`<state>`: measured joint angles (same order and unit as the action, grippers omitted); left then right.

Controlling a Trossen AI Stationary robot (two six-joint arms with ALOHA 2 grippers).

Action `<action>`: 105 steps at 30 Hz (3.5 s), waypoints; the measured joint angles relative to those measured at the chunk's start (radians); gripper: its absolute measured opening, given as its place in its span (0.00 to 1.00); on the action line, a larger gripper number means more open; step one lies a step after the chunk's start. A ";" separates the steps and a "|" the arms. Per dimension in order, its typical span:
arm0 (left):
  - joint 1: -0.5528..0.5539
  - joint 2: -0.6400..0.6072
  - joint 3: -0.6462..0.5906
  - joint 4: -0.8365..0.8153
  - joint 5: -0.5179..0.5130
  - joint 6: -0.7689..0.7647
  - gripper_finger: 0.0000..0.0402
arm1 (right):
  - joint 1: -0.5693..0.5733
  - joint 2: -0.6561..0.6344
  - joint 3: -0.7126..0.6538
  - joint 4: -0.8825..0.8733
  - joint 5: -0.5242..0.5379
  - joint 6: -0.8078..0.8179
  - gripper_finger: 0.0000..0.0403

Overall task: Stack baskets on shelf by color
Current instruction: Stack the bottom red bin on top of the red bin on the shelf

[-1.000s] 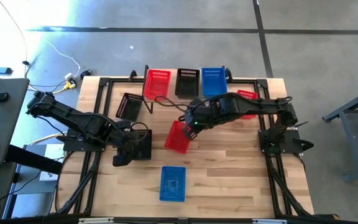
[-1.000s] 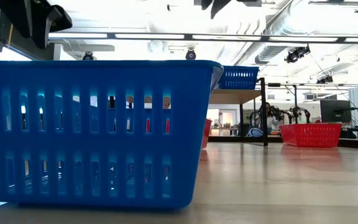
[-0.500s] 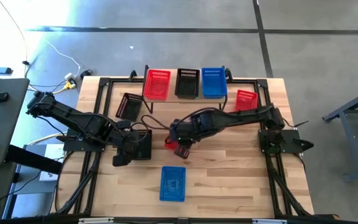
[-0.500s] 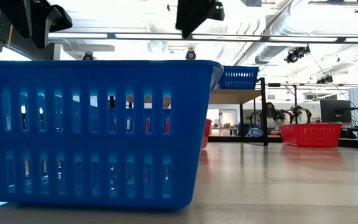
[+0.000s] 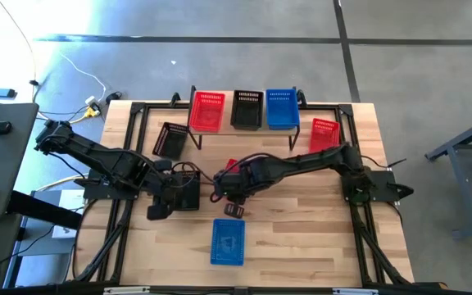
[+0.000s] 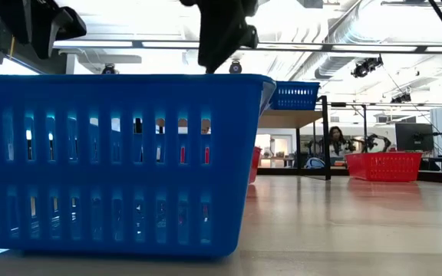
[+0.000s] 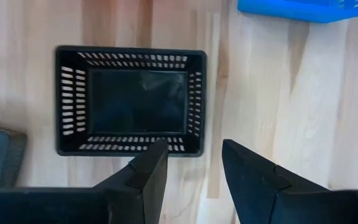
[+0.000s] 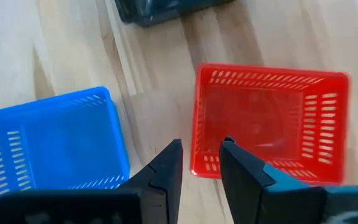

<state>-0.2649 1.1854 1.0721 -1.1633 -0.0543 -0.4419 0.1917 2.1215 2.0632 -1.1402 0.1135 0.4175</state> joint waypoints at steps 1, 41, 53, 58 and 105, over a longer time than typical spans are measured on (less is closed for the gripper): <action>0.000 -0.004 0.000 0.000 0.009 0.000 0.36 | 0.000 0.011 0.000 0.001 -0.008 0.000 0.23; 0.000 -0.173 0.001 -0.018 0.006 0.000 0.35 | -0.013 0.235 0.000 -0.049 -0.048 0.018 0.04; 0.000 -0.172 0.001 -0.021 0.006 -0.001 0.35 | 0.027 0.217 0.045 -0.086 -0.060 0.006 0.00; 0.000 -0.172 0.001 -0.021 0.006 -0.001 0.35 | 0.034 0.216 0.142 -0.113 -0.028 -0.012 0.00; 0.057 -0.172 0.001 -0.045 -0.136 -0.109 0.35 | -0.213 0.044 0.293 0.136 0.236 -0.555 0.00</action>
<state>-0.2081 1.0138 1.0733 -1.2079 -0.1905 -0.5507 -0.0215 2.1654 2.3562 -1.0047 0.3496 -0.1375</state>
